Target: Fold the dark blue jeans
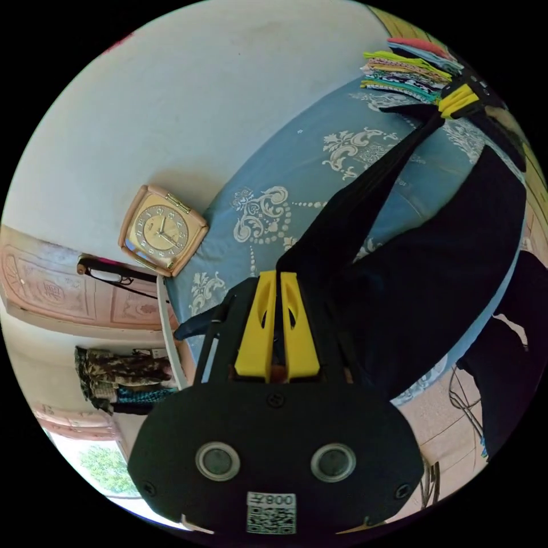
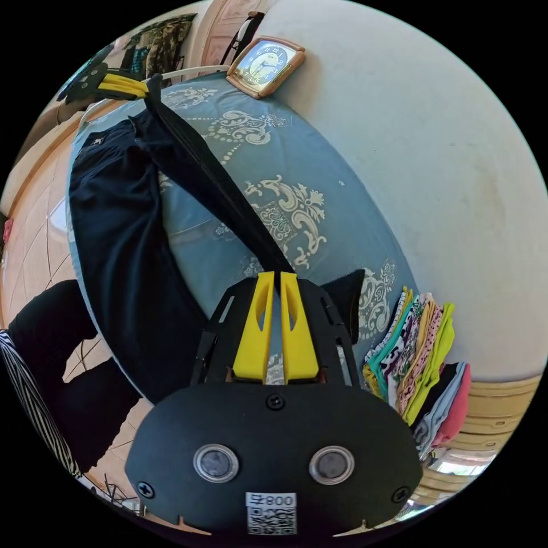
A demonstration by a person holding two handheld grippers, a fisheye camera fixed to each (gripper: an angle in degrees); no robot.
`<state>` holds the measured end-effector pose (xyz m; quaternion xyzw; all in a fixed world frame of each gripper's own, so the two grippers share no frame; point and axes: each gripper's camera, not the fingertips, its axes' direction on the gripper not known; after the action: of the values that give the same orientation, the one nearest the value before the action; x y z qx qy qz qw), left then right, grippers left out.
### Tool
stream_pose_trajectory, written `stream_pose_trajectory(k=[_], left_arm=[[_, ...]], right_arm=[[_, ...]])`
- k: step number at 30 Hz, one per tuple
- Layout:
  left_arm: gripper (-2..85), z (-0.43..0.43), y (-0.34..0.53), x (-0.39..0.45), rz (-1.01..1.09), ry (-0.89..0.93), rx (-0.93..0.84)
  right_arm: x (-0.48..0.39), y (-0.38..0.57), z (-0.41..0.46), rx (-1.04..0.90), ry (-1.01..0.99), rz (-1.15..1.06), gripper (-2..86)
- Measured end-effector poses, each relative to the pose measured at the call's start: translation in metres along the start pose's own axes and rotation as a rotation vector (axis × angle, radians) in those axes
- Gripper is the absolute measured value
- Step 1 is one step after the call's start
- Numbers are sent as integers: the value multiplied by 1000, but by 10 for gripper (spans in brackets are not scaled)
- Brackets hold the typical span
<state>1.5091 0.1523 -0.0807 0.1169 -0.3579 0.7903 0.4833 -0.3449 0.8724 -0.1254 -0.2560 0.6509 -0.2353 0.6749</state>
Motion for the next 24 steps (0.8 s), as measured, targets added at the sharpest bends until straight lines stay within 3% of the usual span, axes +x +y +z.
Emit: stream_pose_trajectory(k=[11,24], left_arm=[[8,15,150,119,-97,48,-86],[8,49,241,182,-70,5,-94]], right_arm=[[-112,74,-26,-79,-18,21,20],[-175,126,-57,-83,43,22,21]])
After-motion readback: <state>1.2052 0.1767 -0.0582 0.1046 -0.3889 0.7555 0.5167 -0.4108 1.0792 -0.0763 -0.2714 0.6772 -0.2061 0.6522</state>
